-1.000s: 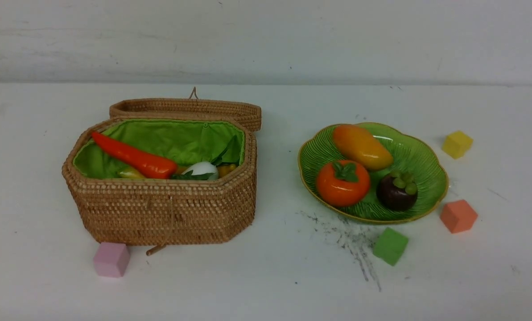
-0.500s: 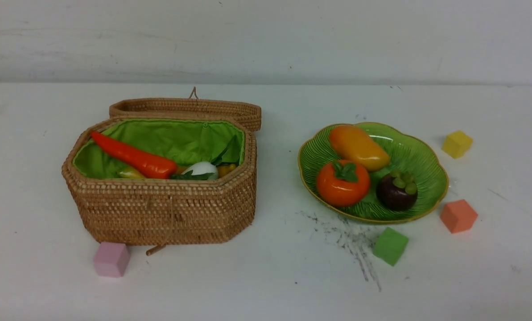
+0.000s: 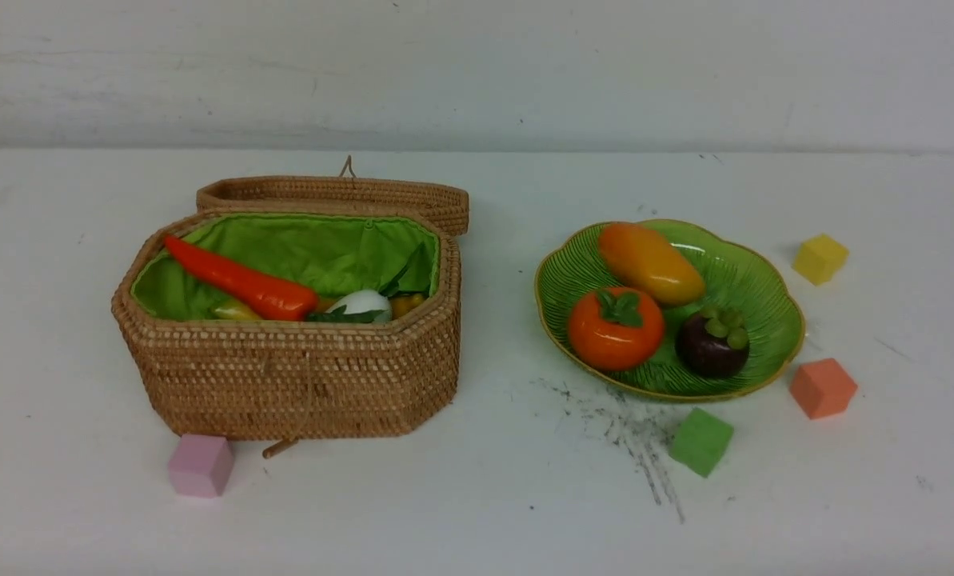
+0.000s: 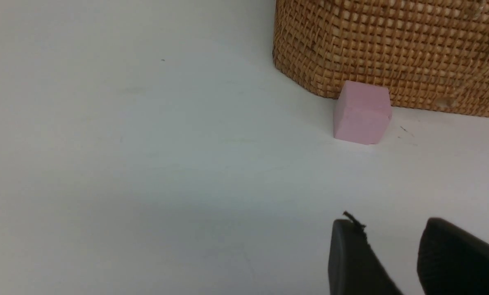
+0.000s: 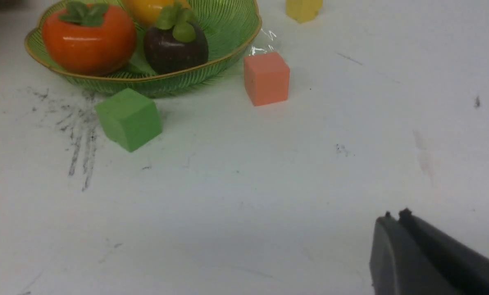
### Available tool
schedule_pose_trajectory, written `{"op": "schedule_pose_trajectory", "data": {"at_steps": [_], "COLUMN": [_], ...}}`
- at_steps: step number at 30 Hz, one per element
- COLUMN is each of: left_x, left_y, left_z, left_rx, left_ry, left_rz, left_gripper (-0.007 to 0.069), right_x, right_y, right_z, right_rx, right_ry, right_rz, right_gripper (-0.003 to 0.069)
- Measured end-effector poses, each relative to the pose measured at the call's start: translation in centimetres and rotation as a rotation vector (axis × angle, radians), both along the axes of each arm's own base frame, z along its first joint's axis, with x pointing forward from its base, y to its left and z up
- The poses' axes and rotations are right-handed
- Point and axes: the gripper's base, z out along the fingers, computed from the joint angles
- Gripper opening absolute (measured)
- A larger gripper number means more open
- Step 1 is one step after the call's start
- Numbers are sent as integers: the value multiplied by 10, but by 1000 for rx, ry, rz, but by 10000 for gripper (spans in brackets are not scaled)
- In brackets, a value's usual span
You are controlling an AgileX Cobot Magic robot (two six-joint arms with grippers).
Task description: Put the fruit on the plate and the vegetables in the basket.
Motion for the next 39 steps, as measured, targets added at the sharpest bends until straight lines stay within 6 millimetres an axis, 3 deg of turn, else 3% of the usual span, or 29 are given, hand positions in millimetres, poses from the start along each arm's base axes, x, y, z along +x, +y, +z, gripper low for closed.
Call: {"op": "schedule_pose_trajectory", "data": {"at_steps": [39], "left_x": [1], "left_y": [-1], "left_z": [3], "left_rx": [-4], "left_ry": [-45], "left_rz": [-8], "left_gripper": [238], "right_x": [0], "right_y": [0], "right_z": [0], "right_rx": [-2], "right_ry": [-10], "right_rz": [-2], "right_gripper": [50]}}
